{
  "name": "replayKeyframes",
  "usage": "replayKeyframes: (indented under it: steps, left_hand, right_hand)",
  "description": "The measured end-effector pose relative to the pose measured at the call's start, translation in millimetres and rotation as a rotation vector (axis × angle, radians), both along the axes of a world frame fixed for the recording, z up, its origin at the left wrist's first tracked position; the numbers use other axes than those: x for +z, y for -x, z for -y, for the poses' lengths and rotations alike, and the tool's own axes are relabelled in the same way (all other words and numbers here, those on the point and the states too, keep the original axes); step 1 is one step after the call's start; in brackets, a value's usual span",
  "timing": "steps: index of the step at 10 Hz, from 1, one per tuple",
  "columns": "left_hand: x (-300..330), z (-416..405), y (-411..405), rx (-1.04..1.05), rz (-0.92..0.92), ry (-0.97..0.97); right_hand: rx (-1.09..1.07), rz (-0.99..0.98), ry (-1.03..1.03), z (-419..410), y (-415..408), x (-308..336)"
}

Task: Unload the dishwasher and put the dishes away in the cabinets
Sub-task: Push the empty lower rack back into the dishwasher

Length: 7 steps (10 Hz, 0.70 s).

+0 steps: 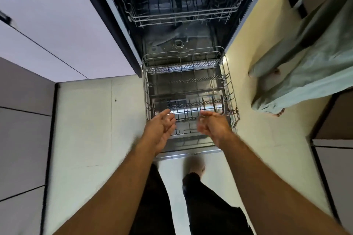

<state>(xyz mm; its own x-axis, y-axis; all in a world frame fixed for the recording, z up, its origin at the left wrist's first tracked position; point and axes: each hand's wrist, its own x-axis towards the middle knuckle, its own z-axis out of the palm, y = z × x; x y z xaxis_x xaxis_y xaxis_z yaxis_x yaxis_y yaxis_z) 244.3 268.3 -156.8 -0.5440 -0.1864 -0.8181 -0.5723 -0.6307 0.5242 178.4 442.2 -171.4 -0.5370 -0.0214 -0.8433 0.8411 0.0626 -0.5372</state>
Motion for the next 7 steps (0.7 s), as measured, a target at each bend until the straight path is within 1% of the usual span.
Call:
replayKeyframes:
  steps: [1,3,4,6,7]
  left_hand:
    - [-39.1,-5.6,7.2,0.020,0.020,-0.024]
    - [-119.4,-34.1,3.2,0.032,0.119,-0.097]
    - [-148.9,-37.5,4.2,0.058,0.158,-0.115]
    - [-198.0,-34.5,1.4,0.096,0.249,-0.146]
    - [-216.0,-38.8,6.1,0.057,0.321,-0.134]
  right_hand:
    - [-0.035,0.008,0.004,4.6,-2.1,-38.0]
    - [-0.119,0.052,-0.010,14.9,-6.8,-128.1]
    - [-0.235,0.151,0.021,26.4,-11.4,-162.5]
    - [-0.425,0.236,-0.093,38.0,-14.0,-220.4]
    - [-0.519,0.277,-0.156,49.5,-7.9,-225.6]
